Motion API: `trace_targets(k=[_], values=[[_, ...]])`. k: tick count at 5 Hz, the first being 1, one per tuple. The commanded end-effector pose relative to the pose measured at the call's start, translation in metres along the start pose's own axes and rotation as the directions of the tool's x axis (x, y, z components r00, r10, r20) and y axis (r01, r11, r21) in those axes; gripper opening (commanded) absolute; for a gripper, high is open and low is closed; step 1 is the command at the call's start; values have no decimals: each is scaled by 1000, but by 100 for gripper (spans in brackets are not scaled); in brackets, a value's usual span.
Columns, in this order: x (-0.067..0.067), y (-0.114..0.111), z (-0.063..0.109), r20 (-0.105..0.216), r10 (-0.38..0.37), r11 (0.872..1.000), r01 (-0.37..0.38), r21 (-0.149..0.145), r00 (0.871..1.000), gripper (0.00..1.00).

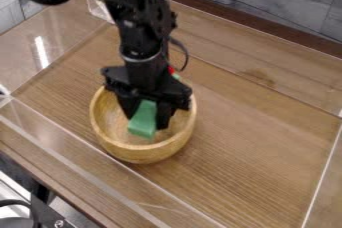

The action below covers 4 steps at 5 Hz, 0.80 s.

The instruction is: Remove the green stick from the brown bowl and put it on the table

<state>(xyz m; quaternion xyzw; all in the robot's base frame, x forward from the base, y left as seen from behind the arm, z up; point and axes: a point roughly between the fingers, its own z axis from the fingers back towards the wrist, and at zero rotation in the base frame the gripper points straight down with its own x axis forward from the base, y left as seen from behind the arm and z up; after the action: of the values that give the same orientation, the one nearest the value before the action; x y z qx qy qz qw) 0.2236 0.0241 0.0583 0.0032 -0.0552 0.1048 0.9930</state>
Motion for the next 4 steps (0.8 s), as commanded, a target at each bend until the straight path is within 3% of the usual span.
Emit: trace_targets(k=[1,2,3,4], values=[[23,-3,23,67,68,998,-68,-5,995,0],[32,-16,30,74,140,990,-140,-4,987,0],[18,-43,30,71,123,992,-122,-18,990,0],[2,-76,17,53,76,997,-74,-33,996,0]])
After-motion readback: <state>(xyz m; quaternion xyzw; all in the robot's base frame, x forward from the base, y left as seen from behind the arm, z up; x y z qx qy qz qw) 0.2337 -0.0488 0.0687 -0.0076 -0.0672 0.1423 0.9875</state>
